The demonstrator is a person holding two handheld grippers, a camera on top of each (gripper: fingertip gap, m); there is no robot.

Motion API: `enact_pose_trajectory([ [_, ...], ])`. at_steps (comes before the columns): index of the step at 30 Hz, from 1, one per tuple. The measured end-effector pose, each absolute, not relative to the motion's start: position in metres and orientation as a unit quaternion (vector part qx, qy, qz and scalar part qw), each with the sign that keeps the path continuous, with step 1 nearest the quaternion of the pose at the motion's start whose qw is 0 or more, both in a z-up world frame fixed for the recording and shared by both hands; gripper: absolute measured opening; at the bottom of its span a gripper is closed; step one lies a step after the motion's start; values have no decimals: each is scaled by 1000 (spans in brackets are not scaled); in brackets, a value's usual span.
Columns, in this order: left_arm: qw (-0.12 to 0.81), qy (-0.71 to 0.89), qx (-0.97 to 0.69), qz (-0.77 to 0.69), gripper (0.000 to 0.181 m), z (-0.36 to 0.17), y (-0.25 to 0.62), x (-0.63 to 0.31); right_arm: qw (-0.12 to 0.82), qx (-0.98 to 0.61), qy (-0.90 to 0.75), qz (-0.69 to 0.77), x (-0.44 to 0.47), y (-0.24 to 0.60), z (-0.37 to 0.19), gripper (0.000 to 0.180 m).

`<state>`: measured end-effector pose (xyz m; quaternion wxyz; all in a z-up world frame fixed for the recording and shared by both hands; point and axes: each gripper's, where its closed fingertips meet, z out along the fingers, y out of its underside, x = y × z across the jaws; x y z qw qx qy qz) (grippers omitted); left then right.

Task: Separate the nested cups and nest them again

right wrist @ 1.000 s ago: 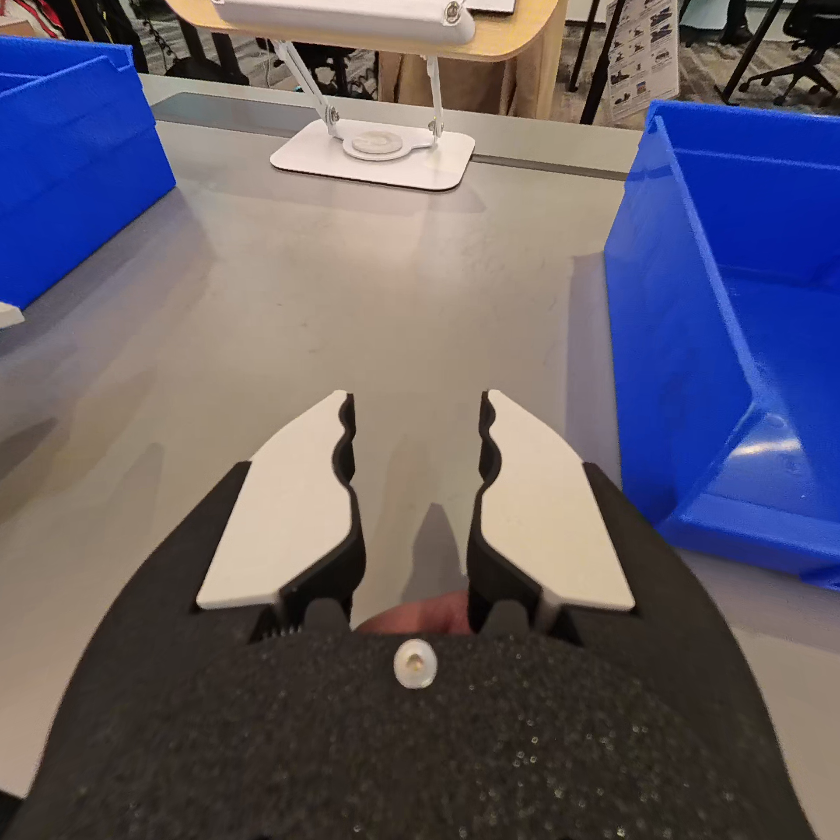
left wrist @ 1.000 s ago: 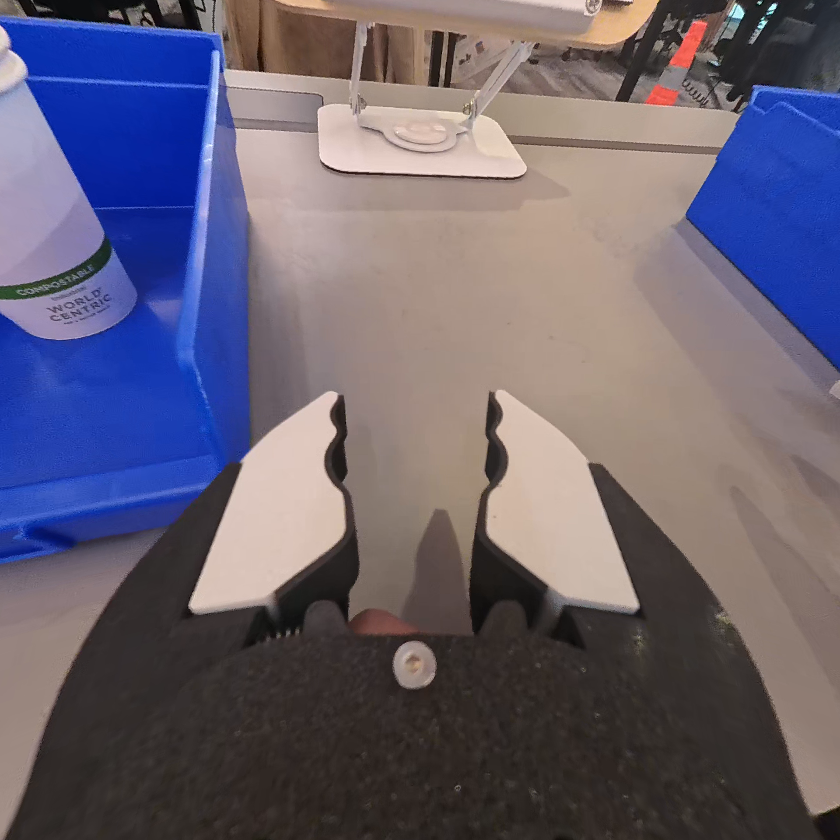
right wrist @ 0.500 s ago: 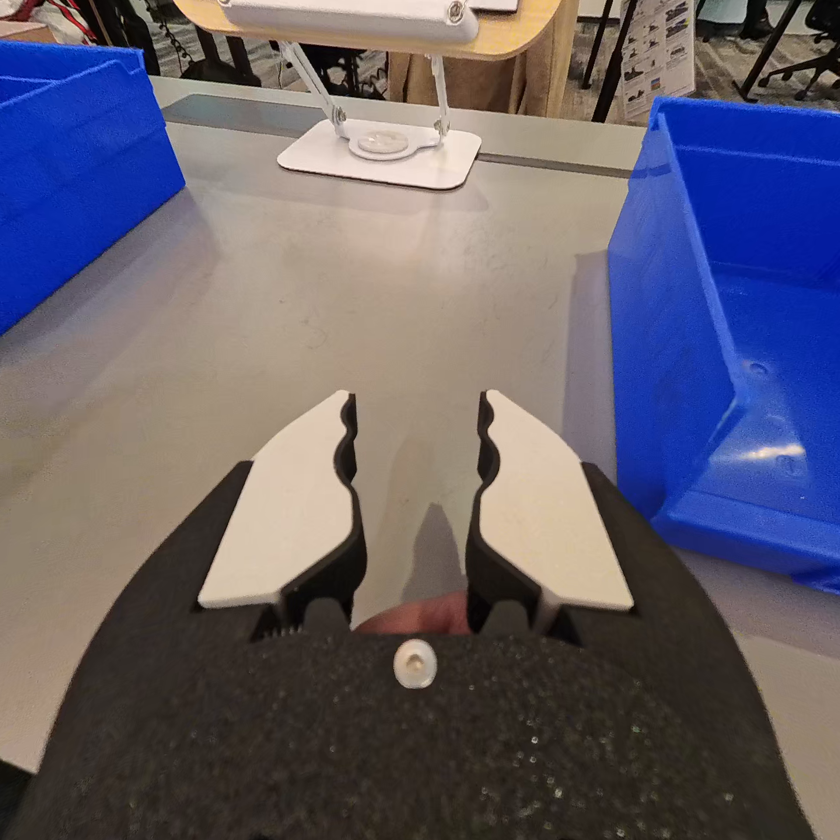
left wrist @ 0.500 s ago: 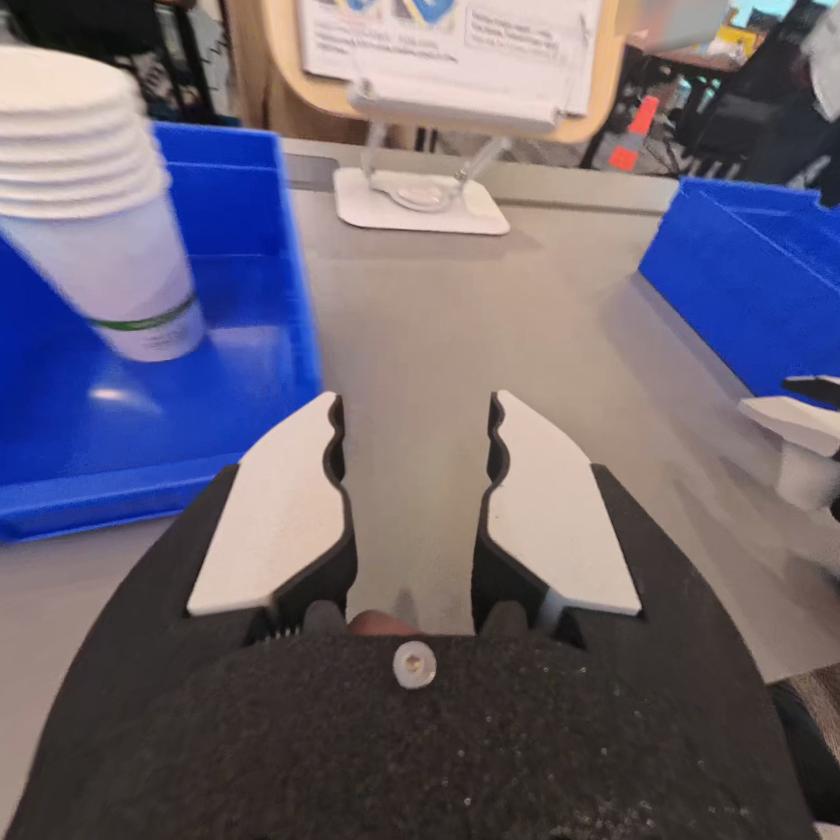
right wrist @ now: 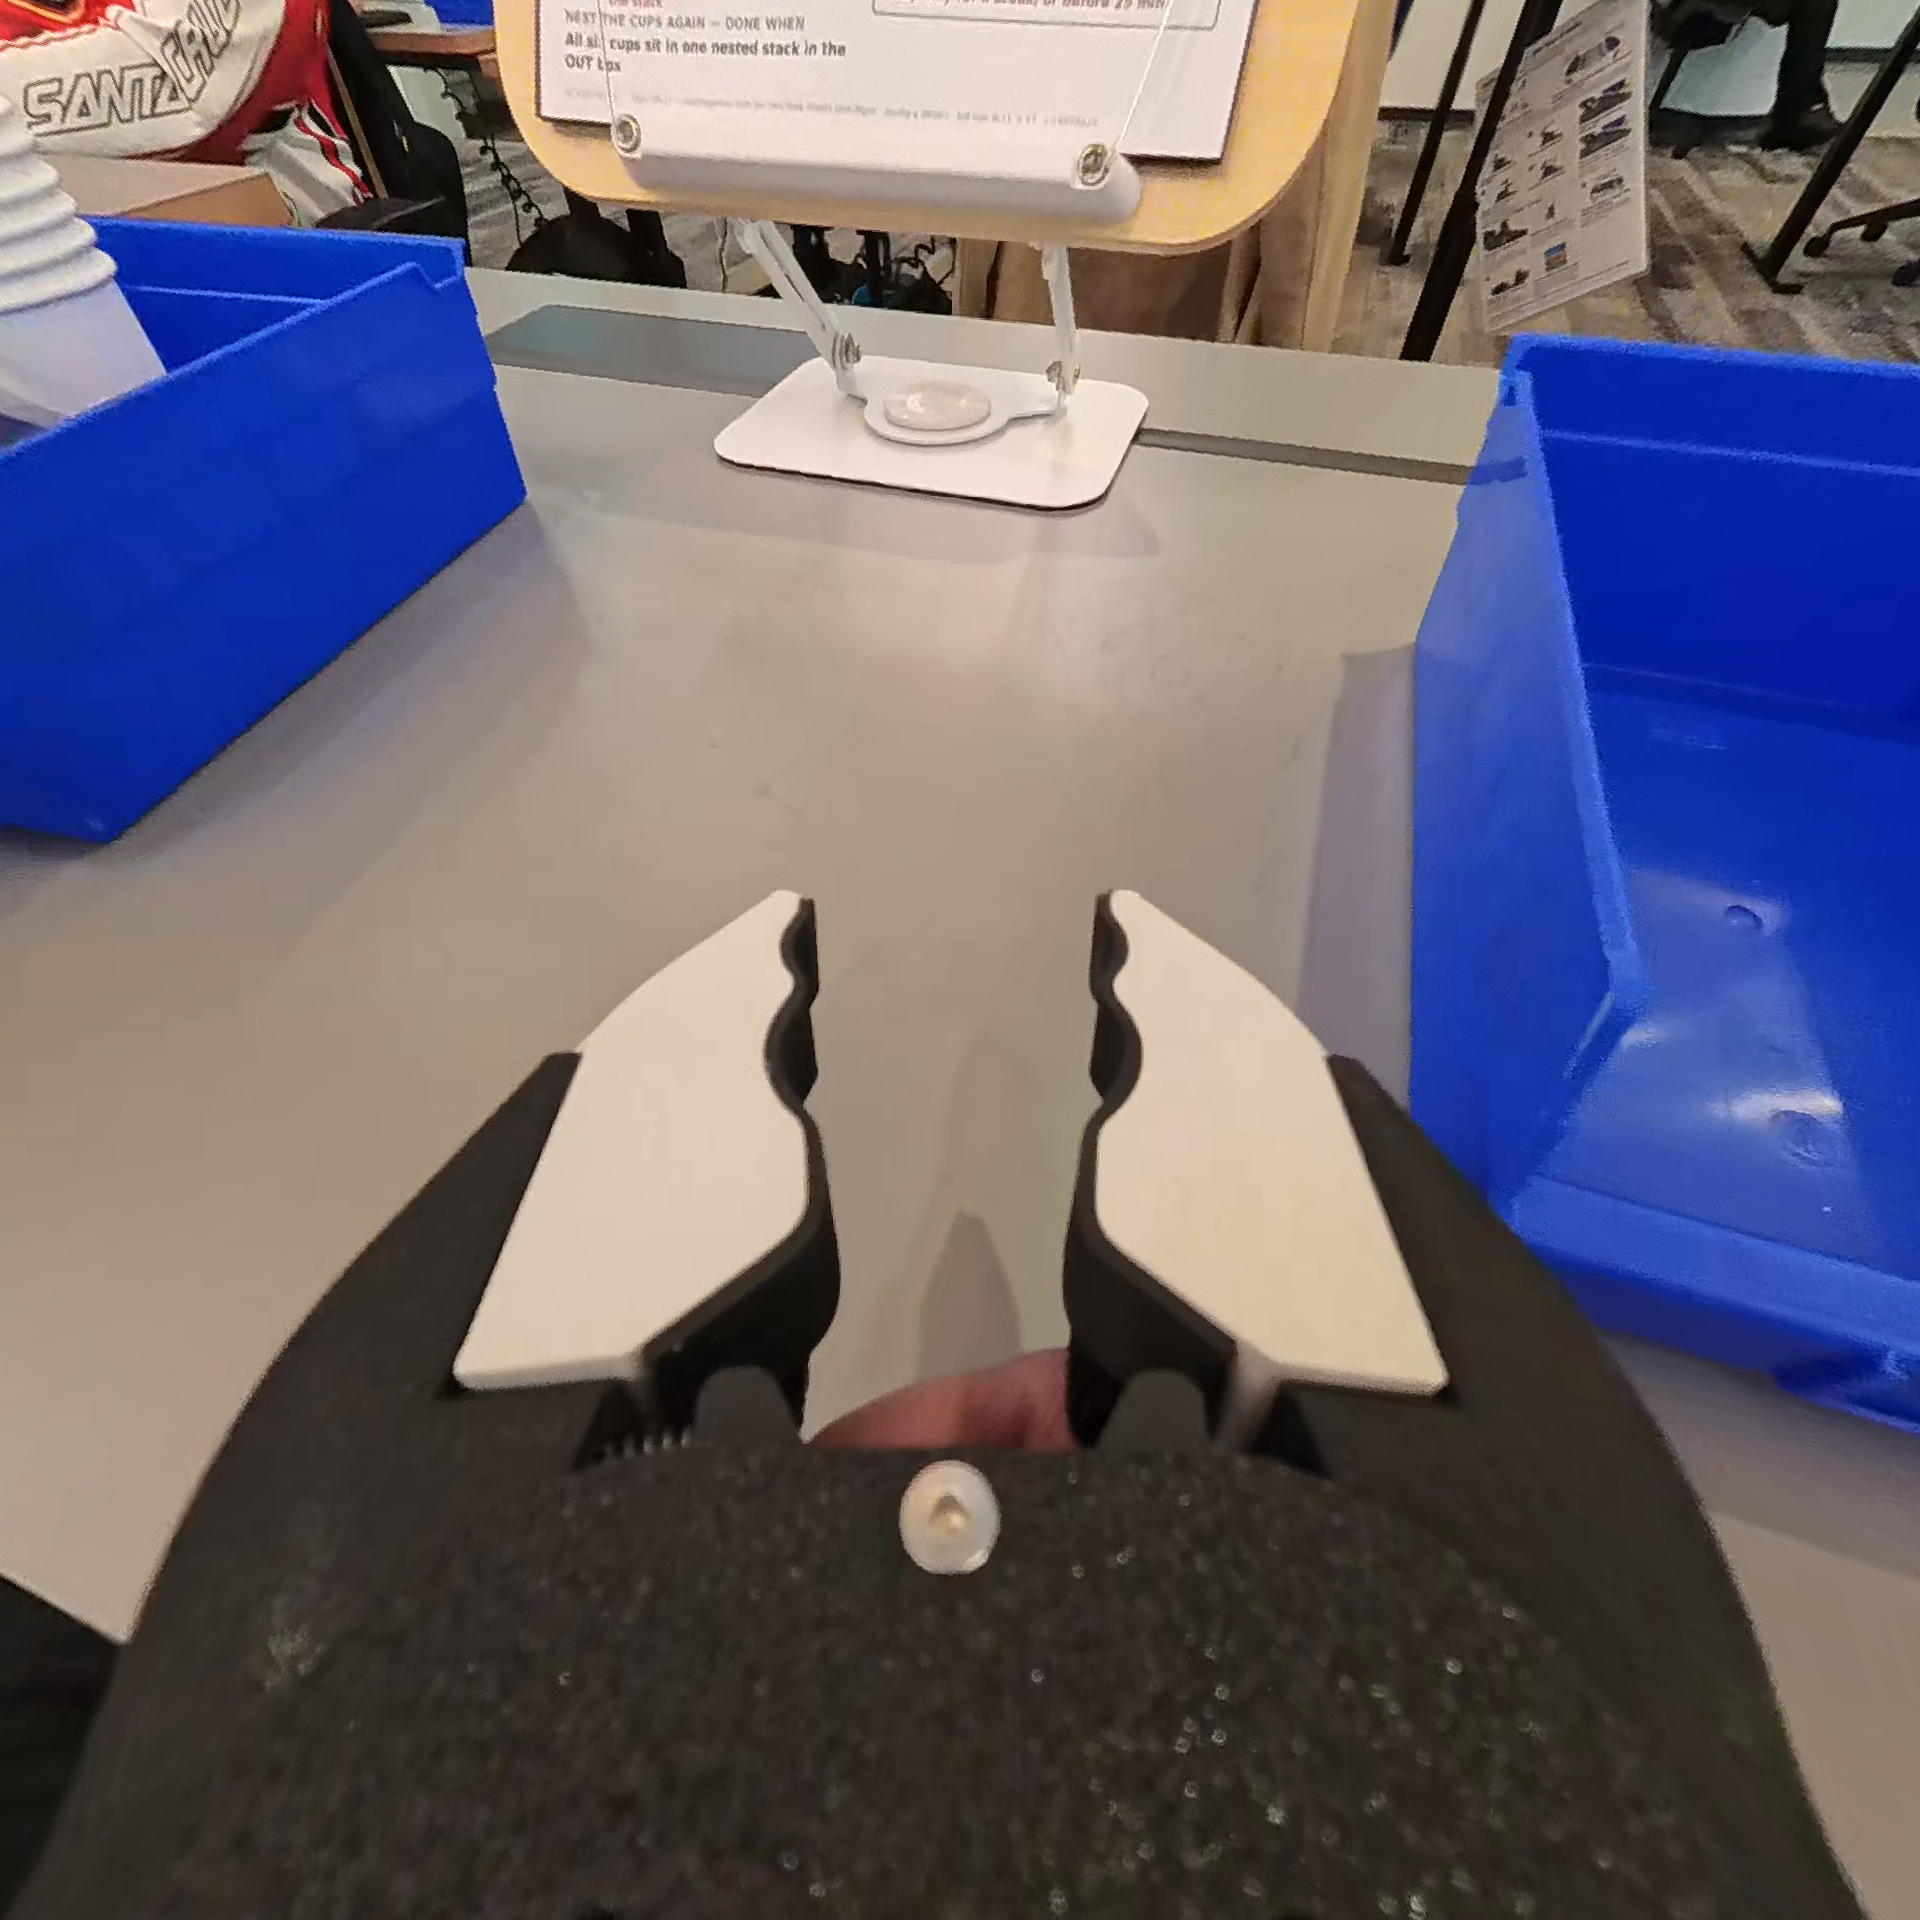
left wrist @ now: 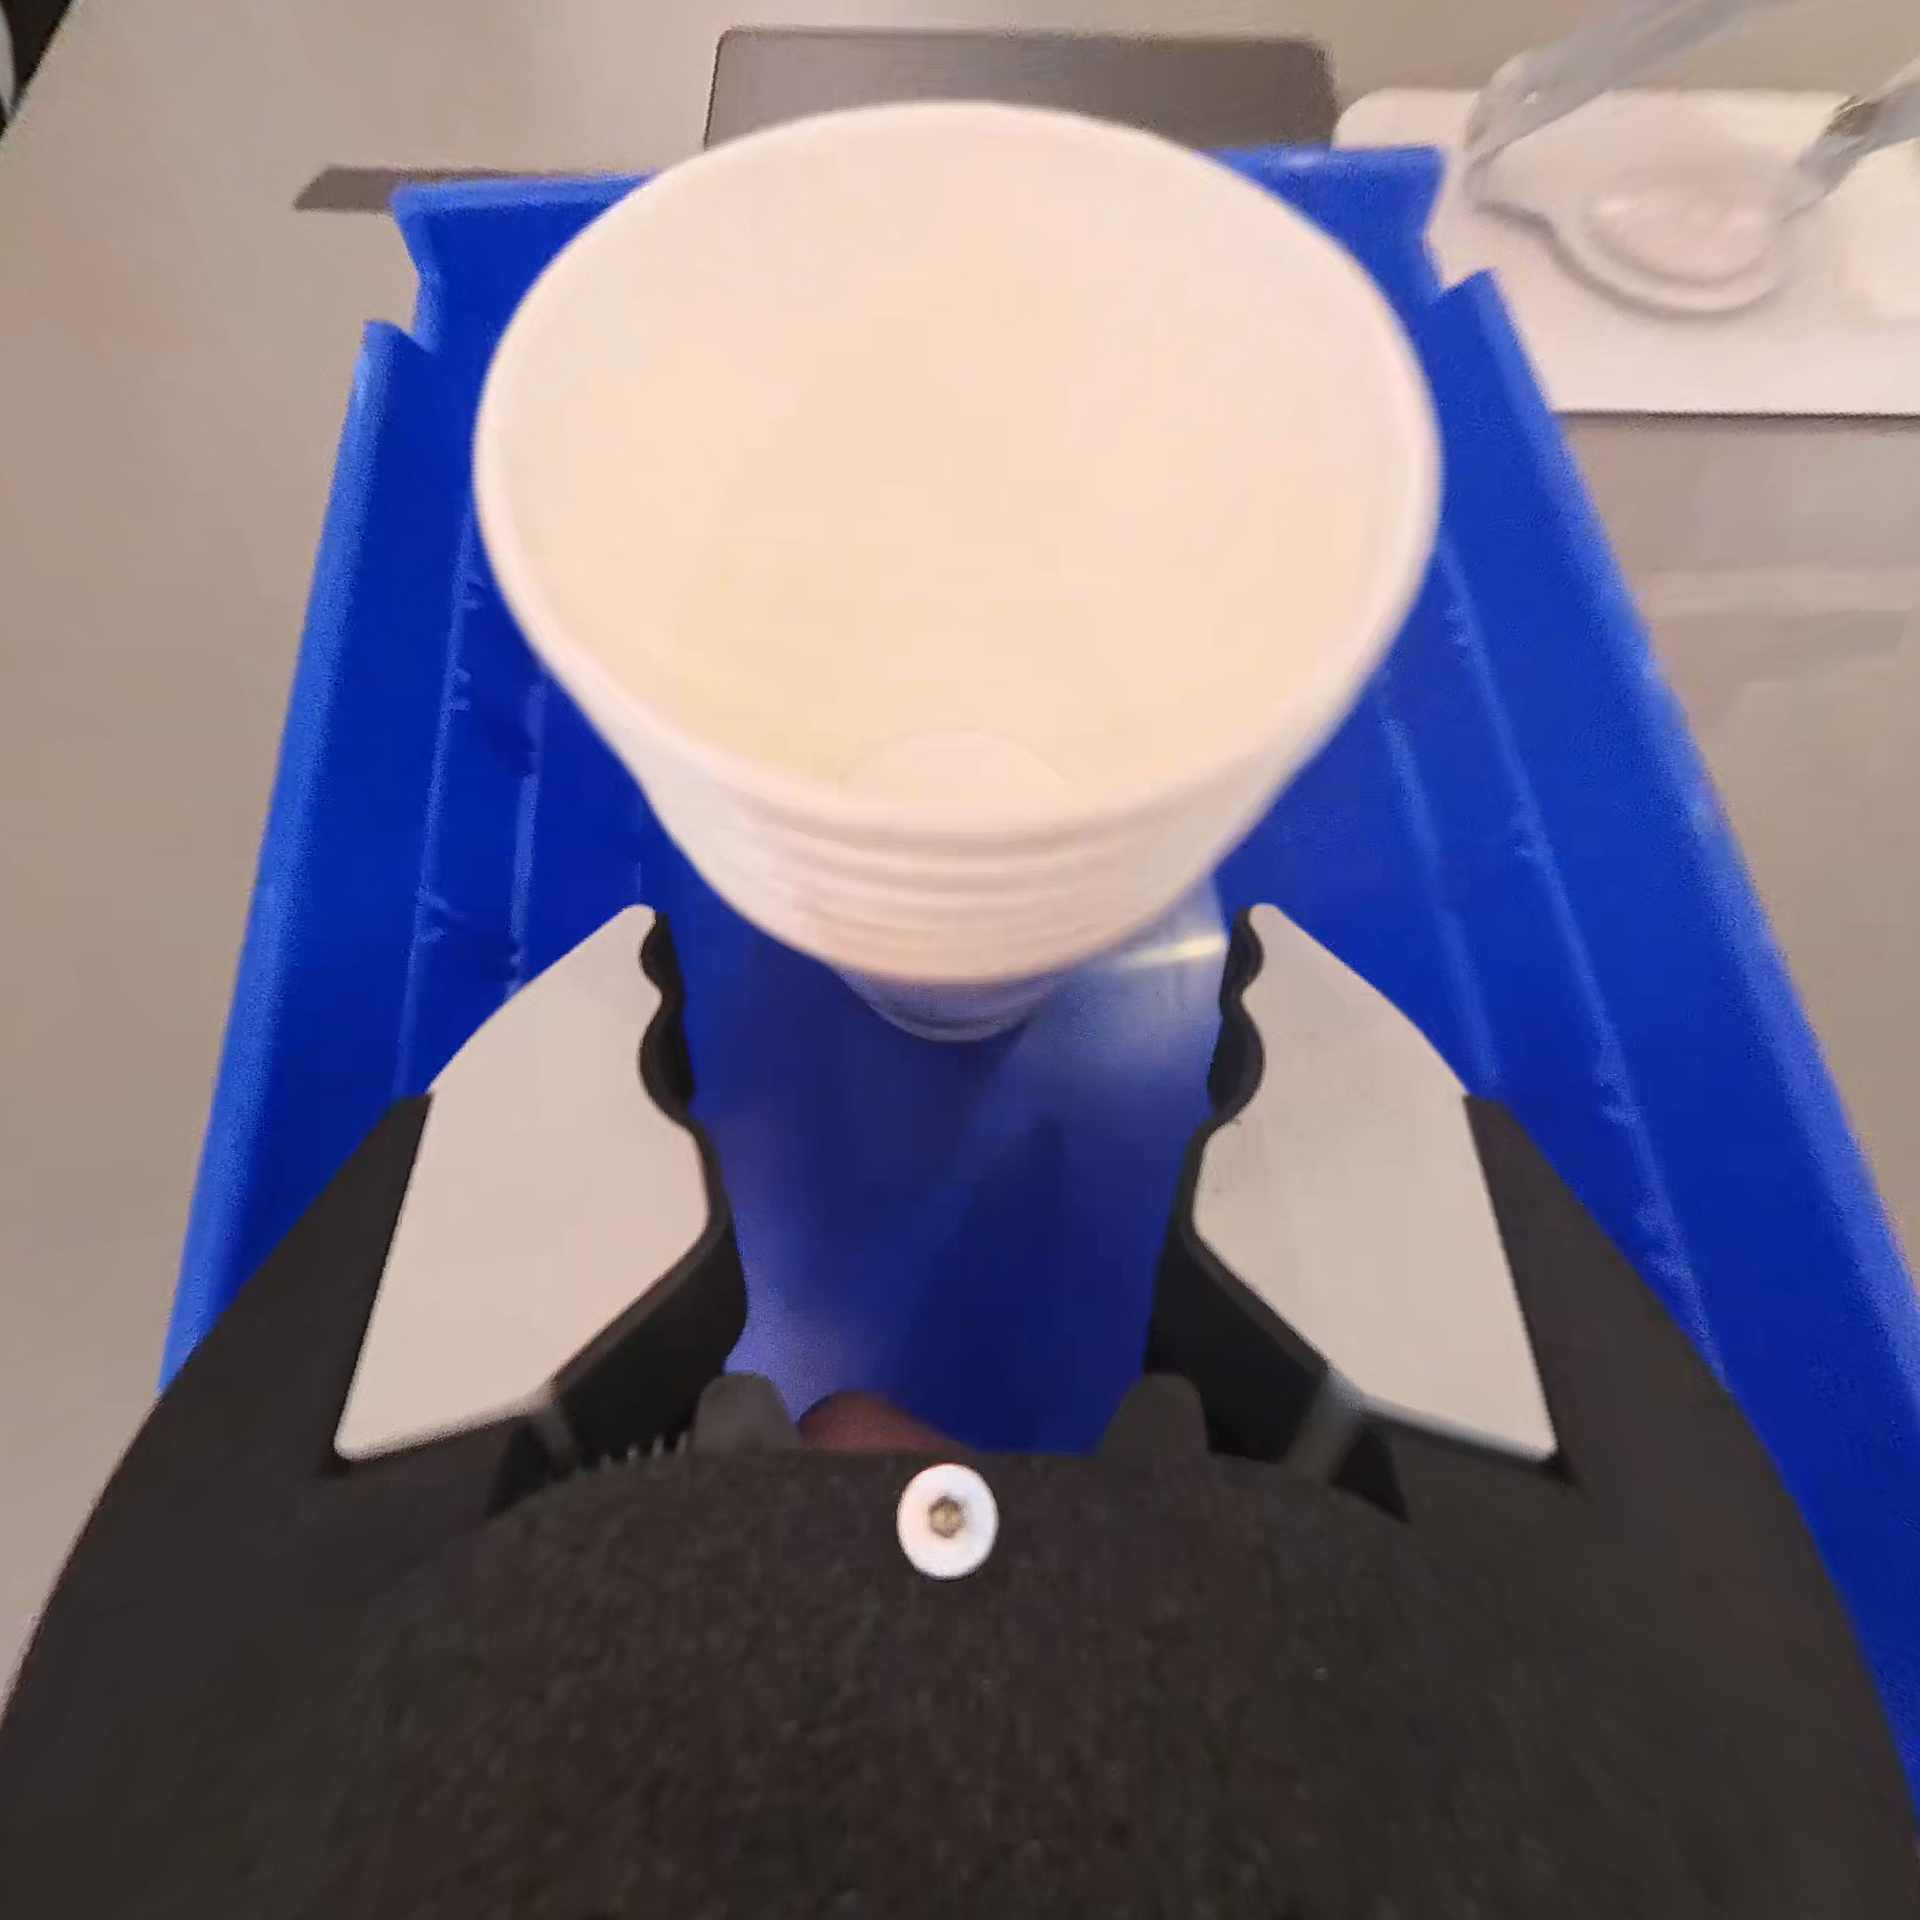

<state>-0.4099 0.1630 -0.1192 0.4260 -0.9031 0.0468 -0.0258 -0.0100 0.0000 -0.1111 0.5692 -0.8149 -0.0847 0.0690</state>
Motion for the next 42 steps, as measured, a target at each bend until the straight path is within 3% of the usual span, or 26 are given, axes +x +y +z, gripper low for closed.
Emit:
enact_pose_trajectory([
  [7,408,69,-908,-63,89,-134,194,-402,563,-820,-77,69,0,3,-112,50],
  [12,471,129,-868,-94,87,-89,175,-392,572,-805,-140,77,-9,7,-92,50],
  [19,545,270,-759,-232,86,18,107,-301,601,-723,-326,100,-36,8,-3,41],
  [22,526,361,-703,-315,87,28,71,-232,599,-673,-419,108,-48,1,48,37],
  [24,502,406,-675,-357,87,20,54,-190,592,-625,-499,98,-57,-5,79,26],
  [28,460,464,-664,-364,87,-13,50,-130,476,-588,-646,99,-74,-10,91,30],
  [34,442,496,-653,-363,87,-30,48,-91,324,-601,-724,103,-87,4,61,21],
  [39,442,501,-655,-354,87,-32,48,-85,266,-604,-740,129,-90,3,43,5],
  [42,442,508,-648,-356,87,-33,45,-86,259,-595,-748,139,-90,-1,43,5],
])
